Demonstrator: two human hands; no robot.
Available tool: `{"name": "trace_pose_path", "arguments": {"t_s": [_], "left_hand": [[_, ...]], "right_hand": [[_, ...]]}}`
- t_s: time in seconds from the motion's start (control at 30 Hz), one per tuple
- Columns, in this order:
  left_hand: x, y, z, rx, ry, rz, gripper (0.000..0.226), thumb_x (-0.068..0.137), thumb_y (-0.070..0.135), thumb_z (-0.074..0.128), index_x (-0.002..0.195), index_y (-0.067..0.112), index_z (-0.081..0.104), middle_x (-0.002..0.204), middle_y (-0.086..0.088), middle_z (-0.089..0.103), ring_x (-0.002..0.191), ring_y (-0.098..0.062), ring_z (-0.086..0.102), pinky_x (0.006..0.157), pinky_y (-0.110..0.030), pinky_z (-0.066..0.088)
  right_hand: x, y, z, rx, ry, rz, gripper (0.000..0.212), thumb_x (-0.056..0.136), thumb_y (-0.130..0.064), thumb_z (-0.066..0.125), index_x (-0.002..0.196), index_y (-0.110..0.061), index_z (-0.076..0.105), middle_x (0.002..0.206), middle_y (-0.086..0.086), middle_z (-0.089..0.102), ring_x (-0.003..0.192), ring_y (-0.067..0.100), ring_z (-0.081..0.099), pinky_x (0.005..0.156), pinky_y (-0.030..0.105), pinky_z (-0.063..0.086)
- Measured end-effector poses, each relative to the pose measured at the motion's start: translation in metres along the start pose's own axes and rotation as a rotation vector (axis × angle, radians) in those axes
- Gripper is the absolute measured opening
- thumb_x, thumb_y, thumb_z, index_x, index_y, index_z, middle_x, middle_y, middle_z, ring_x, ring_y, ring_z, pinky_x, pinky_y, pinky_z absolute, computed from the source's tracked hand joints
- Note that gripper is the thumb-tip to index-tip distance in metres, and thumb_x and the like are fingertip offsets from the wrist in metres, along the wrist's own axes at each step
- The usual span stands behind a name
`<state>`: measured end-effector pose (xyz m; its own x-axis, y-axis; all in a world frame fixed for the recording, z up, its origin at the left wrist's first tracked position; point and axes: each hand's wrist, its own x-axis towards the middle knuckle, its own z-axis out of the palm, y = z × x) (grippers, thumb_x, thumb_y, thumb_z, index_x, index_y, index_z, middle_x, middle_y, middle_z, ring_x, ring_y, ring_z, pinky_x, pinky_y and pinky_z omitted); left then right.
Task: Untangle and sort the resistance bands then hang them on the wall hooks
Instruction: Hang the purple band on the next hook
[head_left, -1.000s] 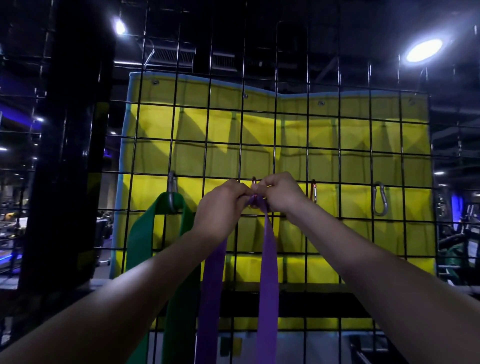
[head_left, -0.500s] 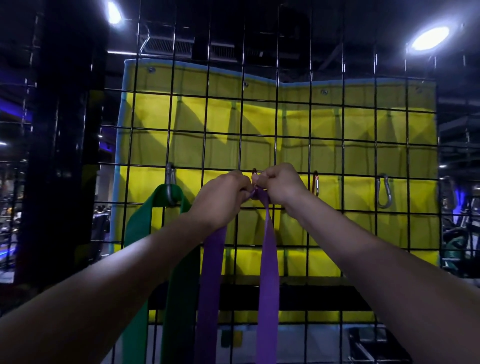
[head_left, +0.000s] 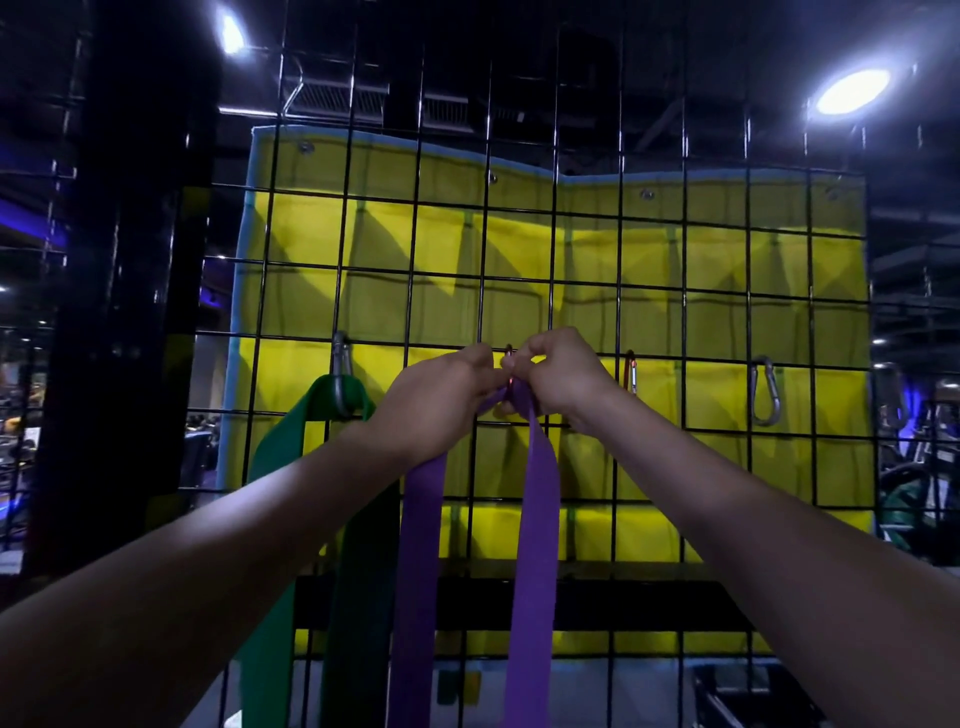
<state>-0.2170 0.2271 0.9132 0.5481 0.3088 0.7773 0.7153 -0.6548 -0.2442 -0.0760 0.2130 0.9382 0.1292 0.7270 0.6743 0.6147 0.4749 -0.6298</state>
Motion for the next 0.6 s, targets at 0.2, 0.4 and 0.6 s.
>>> {"name": "trace_pose_path", "arguments": {"t_s": [0.2,0.4,0.6], "left_hand": [[0.0019,-0.003,0.0034,0.045,-0.004,0.04,0.036,0.093,0.012,0.045,0.125,0.026,0.055,0.115,0.001,0.05,0.101,-0.018,0.053,0.068,-0.025,0.033],[0.003,-0.0003,0.0029,0.121,-0.02,0.045,0.032,0.095,0.015,0.044,0.123,0.023,0.054,0.118,0.0,0.049,0.102,-0.02,0.053,0.065,-0.028,0.031],[-0.0005,0.0009,0.0058,0.082,0.014,0.036,0.03,0.096,0.017,0.043,0.122,0.023,0.056,0.114,0.0,0.05,0.1,-0.018,0.052,0.066,-0.026,0.03]], "right_hand": [[0.0004,0.0014,0.0034,-0.102,0.052,-0.053,0.024,0.089,-0.021,0.061,0.066,-0.016,0.055,0.093,0.019,0.068,0.081,0.036,0.068,0.075,0.048,0.057],[-0.003,0.0017,0.0012,0.009,0.032,0.01,0.027,0.091,-0.021,0.058,0.065,-0.011,0.055,0.075,0.017,0.063,0.07,0.037,0.068,0.07,0.045,0.055],[-0.005,-0.002,-0.003,0.06,-0.003,0.066,0.029,0.091,-0.017,0.058,0.063,-0.009,0.054,0.073,0.018,0.057,0.072,0.03,0.06,0.069,0.04,0.05]]}}
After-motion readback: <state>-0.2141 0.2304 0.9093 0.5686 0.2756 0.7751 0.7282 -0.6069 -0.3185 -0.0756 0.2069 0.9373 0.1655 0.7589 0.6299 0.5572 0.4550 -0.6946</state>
